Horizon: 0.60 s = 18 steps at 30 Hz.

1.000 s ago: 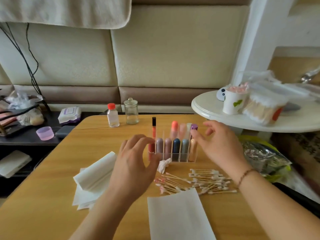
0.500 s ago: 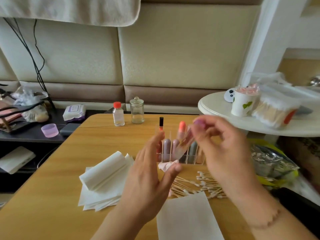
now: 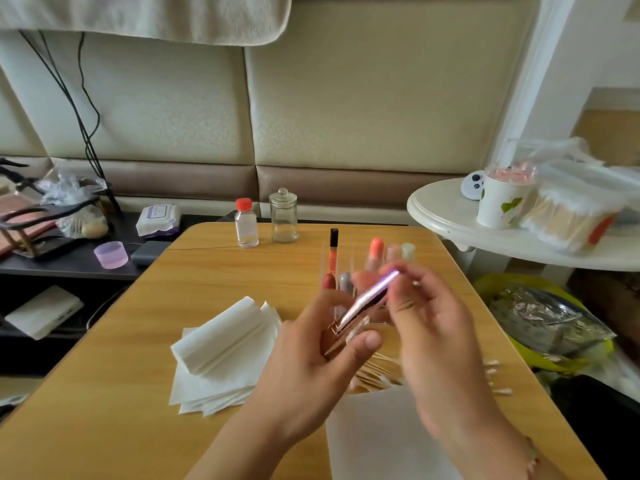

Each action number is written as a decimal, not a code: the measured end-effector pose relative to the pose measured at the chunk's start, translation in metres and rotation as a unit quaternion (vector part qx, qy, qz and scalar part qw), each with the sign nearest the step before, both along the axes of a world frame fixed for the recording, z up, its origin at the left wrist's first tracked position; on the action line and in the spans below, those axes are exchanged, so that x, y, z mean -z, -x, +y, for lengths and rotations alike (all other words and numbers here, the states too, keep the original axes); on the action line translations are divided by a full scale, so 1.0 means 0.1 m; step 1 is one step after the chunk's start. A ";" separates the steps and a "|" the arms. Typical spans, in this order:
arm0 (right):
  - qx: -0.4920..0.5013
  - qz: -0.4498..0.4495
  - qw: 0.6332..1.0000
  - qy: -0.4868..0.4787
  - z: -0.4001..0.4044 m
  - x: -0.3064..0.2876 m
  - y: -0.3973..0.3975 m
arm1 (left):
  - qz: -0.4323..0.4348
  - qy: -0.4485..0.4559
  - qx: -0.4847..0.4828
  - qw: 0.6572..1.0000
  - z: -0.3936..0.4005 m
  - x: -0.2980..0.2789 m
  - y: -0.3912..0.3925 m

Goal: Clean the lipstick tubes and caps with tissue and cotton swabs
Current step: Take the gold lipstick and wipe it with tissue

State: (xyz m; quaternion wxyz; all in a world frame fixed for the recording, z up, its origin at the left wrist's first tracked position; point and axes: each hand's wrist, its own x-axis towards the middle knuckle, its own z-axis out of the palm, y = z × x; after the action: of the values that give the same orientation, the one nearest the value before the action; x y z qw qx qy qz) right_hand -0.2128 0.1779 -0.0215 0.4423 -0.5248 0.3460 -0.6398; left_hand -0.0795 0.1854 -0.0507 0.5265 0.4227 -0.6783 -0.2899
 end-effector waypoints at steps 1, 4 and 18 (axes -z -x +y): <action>0.027 -0.022 0.999 0.001 -0.04 -0.05 0.05 | 0.047 -0.032 0.007 0.998 -0.01 0.00 -0.02; 0.055 -0.053 0.997 -0.009 -0.12 -0.14 0.21 | 0.303 -0.169 0.056 0.936 -0.09 -0.05 -0.09; 0.004 0.578 0.803 0.146 -0.01 0.52 -0.20 | 0.634 -0.249 0.102 0.725 -0.21 -0.06 -0.27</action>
State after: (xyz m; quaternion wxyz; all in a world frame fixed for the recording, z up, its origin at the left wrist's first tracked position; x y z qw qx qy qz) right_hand -0.1933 0.1771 -0.0734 0.0759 -0.8542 0.4420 -0.2633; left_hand -0.0521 0.1649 -0.0449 0.6767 0.1842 -0.1287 -0.7011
